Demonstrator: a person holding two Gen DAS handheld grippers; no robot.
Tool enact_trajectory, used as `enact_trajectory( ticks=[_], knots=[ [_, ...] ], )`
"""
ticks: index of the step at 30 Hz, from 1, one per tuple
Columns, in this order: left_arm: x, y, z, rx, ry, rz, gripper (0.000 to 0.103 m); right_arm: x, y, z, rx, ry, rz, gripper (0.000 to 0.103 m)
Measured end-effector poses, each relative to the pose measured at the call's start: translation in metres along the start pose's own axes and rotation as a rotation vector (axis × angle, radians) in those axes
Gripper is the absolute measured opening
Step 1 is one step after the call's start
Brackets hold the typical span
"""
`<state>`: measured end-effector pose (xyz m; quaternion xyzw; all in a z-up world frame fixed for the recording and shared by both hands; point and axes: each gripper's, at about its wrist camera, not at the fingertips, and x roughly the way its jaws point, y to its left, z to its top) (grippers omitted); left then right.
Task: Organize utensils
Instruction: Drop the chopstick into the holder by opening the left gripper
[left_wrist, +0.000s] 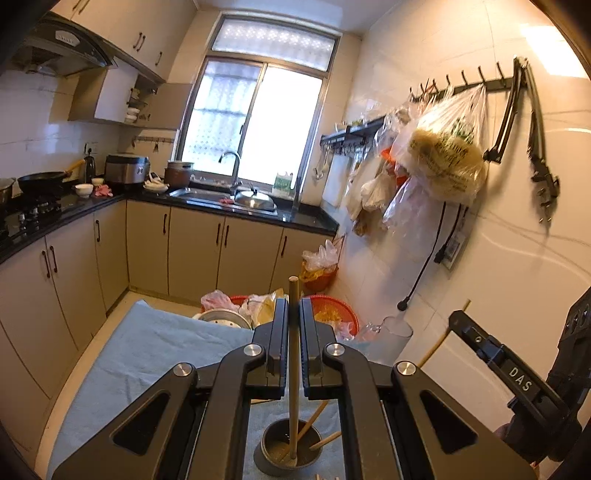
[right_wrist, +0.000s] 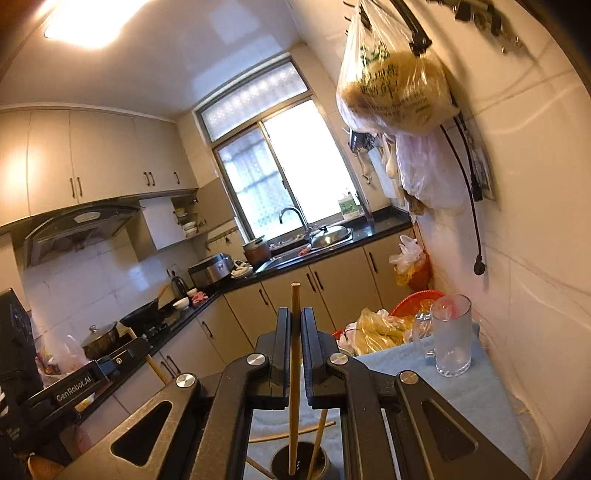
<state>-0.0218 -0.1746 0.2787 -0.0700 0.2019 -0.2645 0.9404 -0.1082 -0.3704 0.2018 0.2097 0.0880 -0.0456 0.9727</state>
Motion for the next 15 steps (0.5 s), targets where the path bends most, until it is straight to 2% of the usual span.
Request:
enact_trajectory(
  ticks=[4,10,13,15],
  knots=[
    [0.037,0.002,-0.019,0.019,0.078,0.014,0.005,0.031,-0.012,-0.018,0.008,0.071,-0.026,0.006],
    [0.065,0.012,-0.047,0.019,0.174,0.037,0.005,0.061,-0.032,-0.049,0.039,0.199,-0.039,0.006],
    [0.065,0.014,-0.049,0.013,0.175,0.038,0.005,0.069,-0.038,-0.056,0.052,0.238,-0.038,0.007],
    [0.06,0.015,-0.046,0.015,0.164,0.042,0.009,0.07,-0.041,-0.058,0.061,0.252,-0.04,0.007]
  ],
)
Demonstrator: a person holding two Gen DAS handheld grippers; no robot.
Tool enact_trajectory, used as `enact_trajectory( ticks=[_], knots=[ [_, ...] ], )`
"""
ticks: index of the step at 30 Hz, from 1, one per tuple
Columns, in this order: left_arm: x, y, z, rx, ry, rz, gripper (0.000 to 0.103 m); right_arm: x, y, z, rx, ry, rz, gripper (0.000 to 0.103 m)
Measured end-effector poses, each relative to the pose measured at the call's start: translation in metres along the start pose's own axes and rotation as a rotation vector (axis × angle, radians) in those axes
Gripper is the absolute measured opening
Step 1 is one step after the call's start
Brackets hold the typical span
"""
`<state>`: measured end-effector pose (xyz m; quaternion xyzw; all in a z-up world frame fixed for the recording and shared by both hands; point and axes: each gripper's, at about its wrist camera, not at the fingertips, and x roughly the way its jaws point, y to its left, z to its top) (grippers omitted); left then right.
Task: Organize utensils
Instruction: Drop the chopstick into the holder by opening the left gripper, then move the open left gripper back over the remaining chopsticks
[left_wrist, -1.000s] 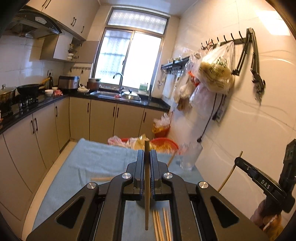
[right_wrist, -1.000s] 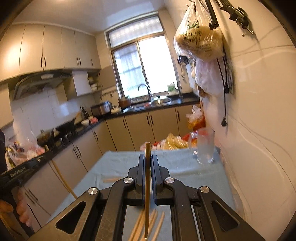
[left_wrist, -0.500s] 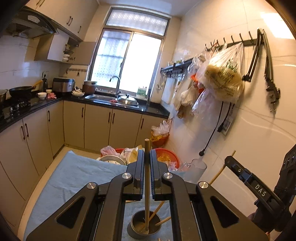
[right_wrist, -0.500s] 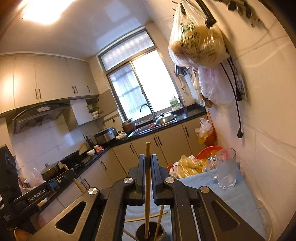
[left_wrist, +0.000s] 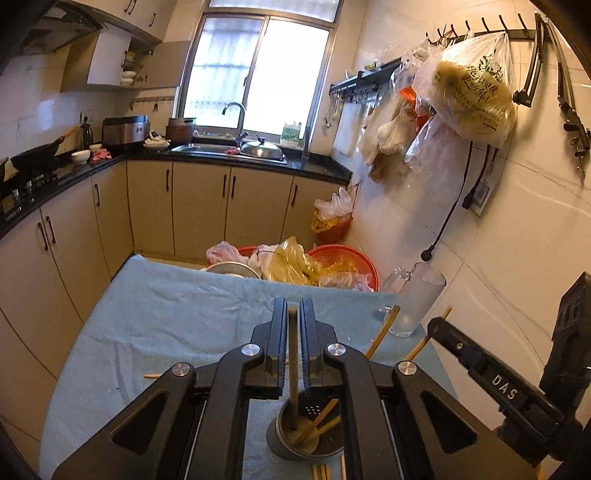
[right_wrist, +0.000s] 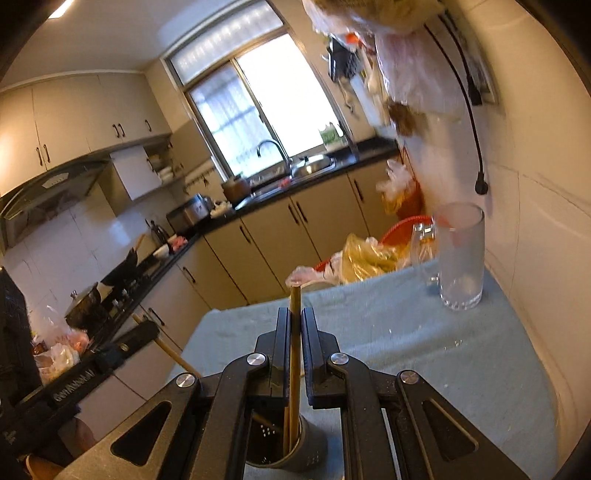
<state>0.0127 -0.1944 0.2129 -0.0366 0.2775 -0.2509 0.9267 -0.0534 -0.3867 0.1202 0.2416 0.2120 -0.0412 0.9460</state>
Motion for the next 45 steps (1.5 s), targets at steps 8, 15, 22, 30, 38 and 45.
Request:
enact_trajectory(
  ticks=[8,15,22,30,38,45],
  knots=[
    [-0.053,0.01,0.003,-0.046,-0.077,0.005,0.044,-0.023,0.007,0.005,-0.005,-0.028,0.004,0.042],
    [-0.121,0.015,-0.013,-0.045,-0.148,0.022,0.053,-0.074,0.02,0.006,-0.047,-0.065,-0.012,0.042],
    [-0.178,0.02,-0.047,-0.044,-0.162,0.045,0.066,-0.128,0.027,-0.007,-0.137,-0.041,-0.054,0.05],
    [-0.176,0.029,-0.113,-0.052,-0.046,0.065,0.071,-0.17,0.003,-0.055,-0.257,0.056,-0.16,0.059],
    [-0.111,0.037,-0.186,-0.078,0.227,0.068,0.071,-0.146,-0.056,-0.124,-0.163,0.247,-0.18,0.06],
    [-0.073,0.021,-0.227,0.018,0.368,0.024,0.059,-0.106,-0.072,-0.176,-0.112,0.369,-0.127,0.06]
  ],
)
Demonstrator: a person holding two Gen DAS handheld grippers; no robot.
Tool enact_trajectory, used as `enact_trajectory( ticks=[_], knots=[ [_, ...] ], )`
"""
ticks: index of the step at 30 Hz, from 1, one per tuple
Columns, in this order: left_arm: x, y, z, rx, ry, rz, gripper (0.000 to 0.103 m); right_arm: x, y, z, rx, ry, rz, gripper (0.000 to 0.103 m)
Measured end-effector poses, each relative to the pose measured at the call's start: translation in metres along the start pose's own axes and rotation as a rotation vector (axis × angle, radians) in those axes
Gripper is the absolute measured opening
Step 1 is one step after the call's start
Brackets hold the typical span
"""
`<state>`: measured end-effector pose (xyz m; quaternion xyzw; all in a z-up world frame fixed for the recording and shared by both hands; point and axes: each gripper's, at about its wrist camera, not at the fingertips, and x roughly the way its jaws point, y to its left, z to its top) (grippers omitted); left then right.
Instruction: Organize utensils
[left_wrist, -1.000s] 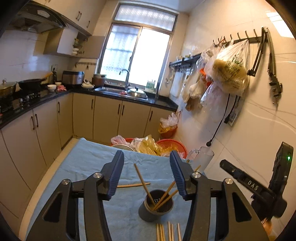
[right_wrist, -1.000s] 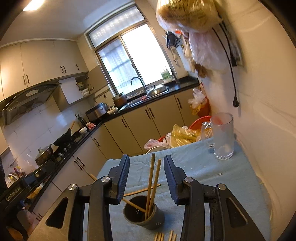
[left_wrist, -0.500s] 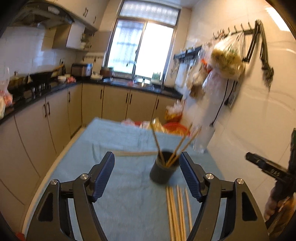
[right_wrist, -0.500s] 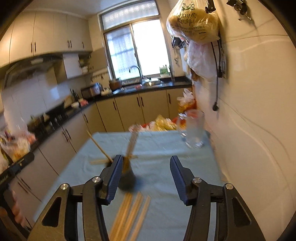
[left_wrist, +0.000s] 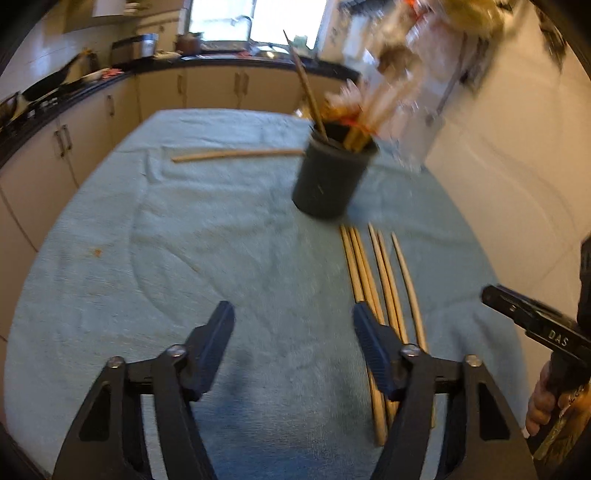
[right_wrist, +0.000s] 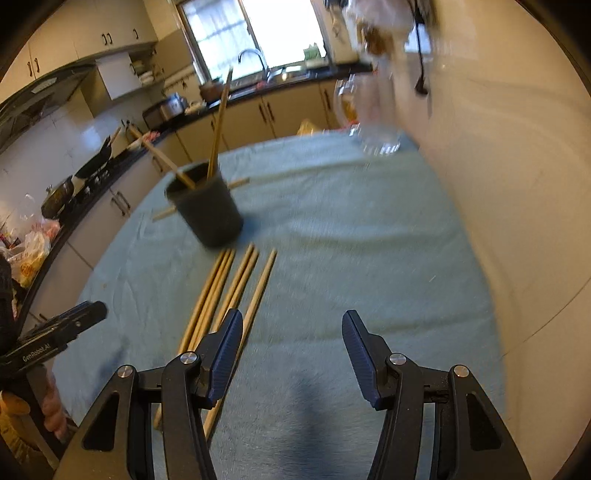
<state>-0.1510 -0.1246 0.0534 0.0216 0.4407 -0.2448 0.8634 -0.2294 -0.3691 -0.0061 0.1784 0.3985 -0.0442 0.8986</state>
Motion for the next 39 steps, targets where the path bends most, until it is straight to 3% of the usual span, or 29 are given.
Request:
enact_trajectory(
  ticks=[2,9,12,14,19,24,28,32,39],
  knots=[
    [0.013,-0.008,-0.004,0.032,0.04,-0.014,0.044,0.012,0.005,-0.005,-0.006,0.019,0.014,0.06],
    [0.049,-0.033,0.001,0.08,0.096,-0.052,0.036,0.038,0.021,-0.009,-0.05,0.05,0.014,0.059],
    [0.059,-0.04,0.004,0.104,0.112,-0.048,0.028,0.045,0.022,-0.008,-0.043,0.06,0.015,0.059],
    [0.068,-0.044,0.003,0.123,0.134,-0.03,0.017,0.051,0.022,-0.009,-0.041,0.07,0.014,0.059],
    [0.073,-0.045,0.006,0.123,0.139,-0.009,0.016,0.057,0.023,-0.009,-0.05,0.083,0.006,0.059],
    [0.064,-0.039,0.01,0.067,0.128,-0.076,0.016,0.061,0.025,-0.008,-0.047,0.085,0.002,0.059],
    [0.057,-0.042,0.011,0.084,0.111,-0.112,0.016,0.061,0.025,-0.008,-0.049,0.089,-0.002,0.059],
    [0.068,-0.05,0.006,0.125,0.148,-0.073,0.016,0.062,0.026,-0.007,-0.05,0.087,-0.005,0.059],
    [0.071,-0.053,0.009,0.132,0.139,-0.041,0.014,0.064,0.027,-0.008,-0.062,0.086,-0.015,0.059]
  ],
)
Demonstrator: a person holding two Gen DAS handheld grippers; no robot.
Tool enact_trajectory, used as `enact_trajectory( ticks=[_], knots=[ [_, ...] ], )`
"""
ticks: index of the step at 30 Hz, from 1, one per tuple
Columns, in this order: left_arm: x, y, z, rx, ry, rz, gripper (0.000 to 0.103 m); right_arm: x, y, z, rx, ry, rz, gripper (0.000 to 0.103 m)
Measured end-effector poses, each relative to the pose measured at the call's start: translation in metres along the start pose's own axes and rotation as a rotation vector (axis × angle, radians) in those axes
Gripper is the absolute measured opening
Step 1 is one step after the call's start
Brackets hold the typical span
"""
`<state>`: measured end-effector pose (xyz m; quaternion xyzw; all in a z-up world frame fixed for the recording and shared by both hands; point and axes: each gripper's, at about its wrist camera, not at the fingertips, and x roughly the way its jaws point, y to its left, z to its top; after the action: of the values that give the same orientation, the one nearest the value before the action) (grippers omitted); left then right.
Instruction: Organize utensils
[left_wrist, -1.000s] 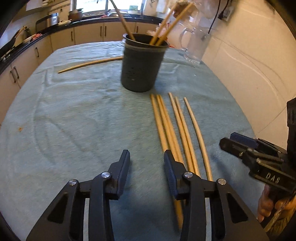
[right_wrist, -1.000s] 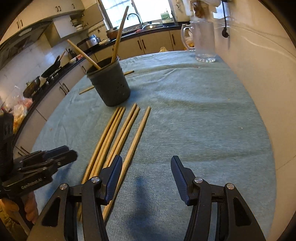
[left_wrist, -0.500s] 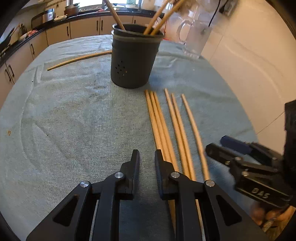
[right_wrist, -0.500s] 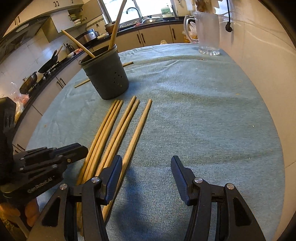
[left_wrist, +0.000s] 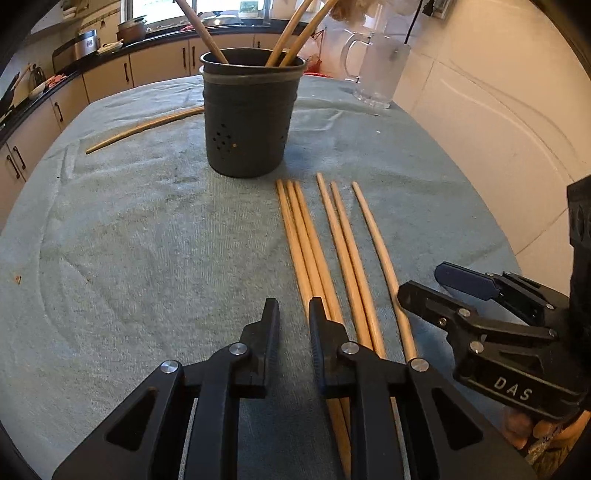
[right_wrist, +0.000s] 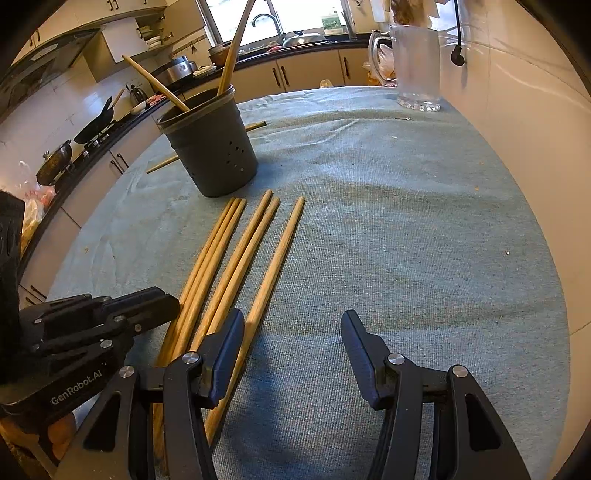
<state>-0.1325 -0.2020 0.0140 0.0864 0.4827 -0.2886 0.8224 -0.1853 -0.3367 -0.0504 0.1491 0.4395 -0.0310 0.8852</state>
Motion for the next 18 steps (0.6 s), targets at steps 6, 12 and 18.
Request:
enact_trajectory(
  ticks=[6,12,18],
  knots=[
    [0.006,0.007,0.002,-0.033,0.031,0.007,0.0,0.005,0.006,0.003,-0.017,0.003,-0.025,0.059],
    [-0.008,0.006,-0.004,-0.051,-0.023,-0.101,0.0,0.011,0.016,0.005,-0.079,0.002,-0.088,0.059],
    [-0.006,0.002,-0.006,-0.034,-0.001,-0.103,0.0,0.019,0.018,0.013,-0.135,0.023,-0.185,0.056]
  ],
)
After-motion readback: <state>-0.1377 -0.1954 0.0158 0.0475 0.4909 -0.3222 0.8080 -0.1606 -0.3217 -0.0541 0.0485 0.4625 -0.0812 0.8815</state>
